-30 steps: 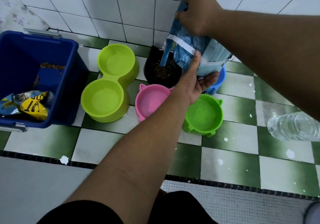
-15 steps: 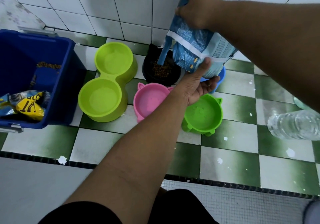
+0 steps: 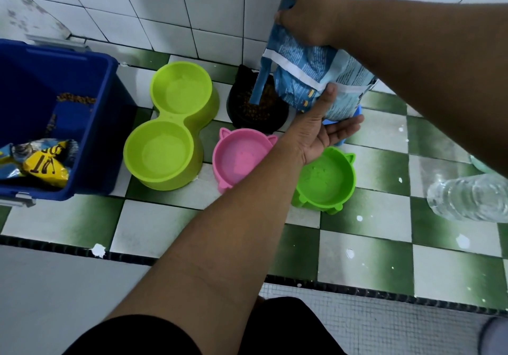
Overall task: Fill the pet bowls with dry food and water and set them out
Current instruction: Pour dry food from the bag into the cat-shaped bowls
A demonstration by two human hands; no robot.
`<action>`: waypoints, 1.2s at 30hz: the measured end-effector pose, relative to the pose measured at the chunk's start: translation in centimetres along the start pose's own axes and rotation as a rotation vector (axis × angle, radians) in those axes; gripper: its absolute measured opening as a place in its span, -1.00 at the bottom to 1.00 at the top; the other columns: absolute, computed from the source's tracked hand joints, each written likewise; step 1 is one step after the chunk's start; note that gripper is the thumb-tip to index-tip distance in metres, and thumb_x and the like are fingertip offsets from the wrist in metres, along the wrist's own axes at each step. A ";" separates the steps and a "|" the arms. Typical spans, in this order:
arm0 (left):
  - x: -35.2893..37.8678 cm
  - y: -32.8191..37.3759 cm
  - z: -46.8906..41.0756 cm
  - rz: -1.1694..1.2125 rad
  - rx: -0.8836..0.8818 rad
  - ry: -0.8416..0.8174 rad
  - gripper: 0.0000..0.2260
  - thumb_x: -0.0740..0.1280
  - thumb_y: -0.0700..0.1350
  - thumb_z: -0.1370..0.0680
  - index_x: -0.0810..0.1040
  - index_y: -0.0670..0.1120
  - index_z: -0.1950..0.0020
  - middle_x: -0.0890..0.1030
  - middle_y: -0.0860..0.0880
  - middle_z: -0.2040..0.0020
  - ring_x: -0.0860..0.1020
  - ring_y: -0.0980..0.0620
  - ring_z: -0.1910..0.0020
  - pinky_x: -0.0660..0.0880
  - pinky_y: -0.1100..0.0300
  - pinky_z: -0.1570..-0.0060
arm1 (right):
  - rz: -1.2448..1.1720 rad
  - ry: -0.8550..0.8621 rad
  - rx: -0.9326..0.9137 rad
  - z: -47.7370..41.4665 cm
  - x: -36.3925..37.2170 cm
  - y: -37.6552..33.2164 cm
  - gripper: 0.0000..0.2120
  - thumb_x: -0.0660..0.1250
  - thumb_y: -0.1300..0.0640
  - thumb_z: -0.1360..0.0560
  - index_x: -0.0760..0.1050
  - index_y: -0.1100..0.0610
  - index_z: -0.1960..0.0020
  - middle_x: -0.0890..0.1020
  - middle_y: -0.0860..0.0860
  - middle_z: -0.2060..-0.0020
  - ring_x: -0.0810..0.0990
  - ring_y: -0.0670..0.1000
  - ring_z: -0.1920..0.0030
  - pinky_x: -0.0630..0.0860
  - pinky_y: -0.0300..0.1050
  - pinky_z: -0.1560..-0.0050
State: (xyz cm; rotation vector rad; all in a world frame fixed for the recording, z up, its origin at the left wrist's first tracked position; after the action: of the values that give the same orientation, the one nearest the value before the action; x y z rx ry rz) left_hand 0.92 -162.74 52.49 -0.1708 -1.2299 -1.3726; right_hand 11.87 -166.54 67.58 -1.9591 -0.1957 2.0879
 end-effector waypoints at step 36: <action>1.5 2.8 2.4 -0.286 0.018 0.146 -0.31 0.63 0.00 -0.16 0.55 -0.11 -0.25 0.68 -0.13 0.03 0.64 -0.03 0.22 0.68 0.12 0.20 | -0.339 0.377 0.193 8.6 -5.0 4.2 -0.58 0.26 -0.09 -0.55 0.51 0.31 -0.07 0.62 0.26 0.00 0.62 0.23 -0.04 0.58 0.16 -0.06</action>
State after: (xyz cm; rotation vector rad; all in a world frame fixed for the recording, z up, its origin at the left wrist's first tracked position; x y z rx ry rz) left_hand 1.41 -161.19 56.05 0.1221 -1.1749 -1.5895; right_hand 3.12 -171.23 71.80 -1.9939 -0.2203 1.4453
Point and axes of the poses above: each hand's wrist, its own z-axis away from the middle knuckle, its own x-axis out of the palm, y = z × x, the point moved 2 cm from there along -z, towards the middle knuckle
